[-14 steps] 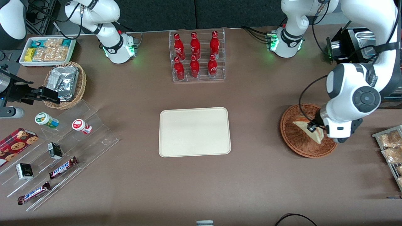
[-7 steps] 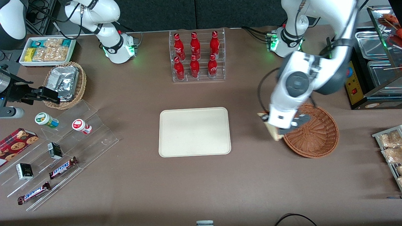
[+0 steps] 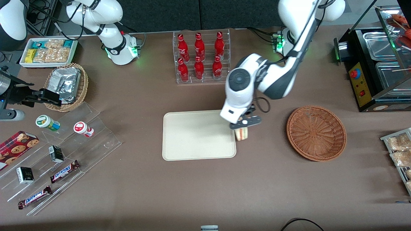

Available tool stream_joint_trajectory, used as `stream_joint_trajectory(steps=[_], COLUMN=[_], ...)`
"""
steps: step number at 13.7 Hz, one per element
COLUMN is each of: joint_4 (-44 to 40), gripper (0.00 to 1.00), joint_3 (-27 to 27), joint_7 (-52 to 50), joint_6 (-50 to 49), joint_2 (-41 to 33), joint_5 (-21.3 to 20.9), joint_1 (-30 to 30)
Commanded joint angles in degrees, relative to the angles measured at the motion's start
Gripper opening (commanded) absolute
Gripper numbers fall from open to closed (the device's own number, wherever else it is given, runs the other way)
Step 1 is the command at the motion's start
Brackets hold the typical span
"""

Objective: Place sandwich from basket to tray
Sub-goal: 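Lift the sandwich out of the basket and carry it toward the cream tray, then lower the sandwich onto the tray and open the left gripper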

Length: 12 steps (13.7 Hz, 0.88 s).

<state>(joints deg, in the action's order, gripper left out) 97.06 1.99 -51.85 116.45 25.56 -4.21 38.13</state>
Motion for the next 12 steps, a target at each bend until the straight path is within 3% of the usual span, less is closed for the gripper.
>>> stream_joint_trajectory(steps=[1, 4, 7, 12], joint_4=[-2.5, -4.0, -10.7, -13.8], gripper=[0.10, 0.10, 0.11, 0.11], joint_3=[-0.8, -0.9, -1.1, -1.0], joint_7=[-1.0, -0.8, -3.8, -4.9], joint_6=[3.1, 4.2, 4.1, 4.1], joint_2=[3.6, 6.1, 11.6, 14.7], joint_5=[-0.8, -1.0, -1.5, -3.7], joint_1=[3.3, 5.7, 8.4, 8.9])
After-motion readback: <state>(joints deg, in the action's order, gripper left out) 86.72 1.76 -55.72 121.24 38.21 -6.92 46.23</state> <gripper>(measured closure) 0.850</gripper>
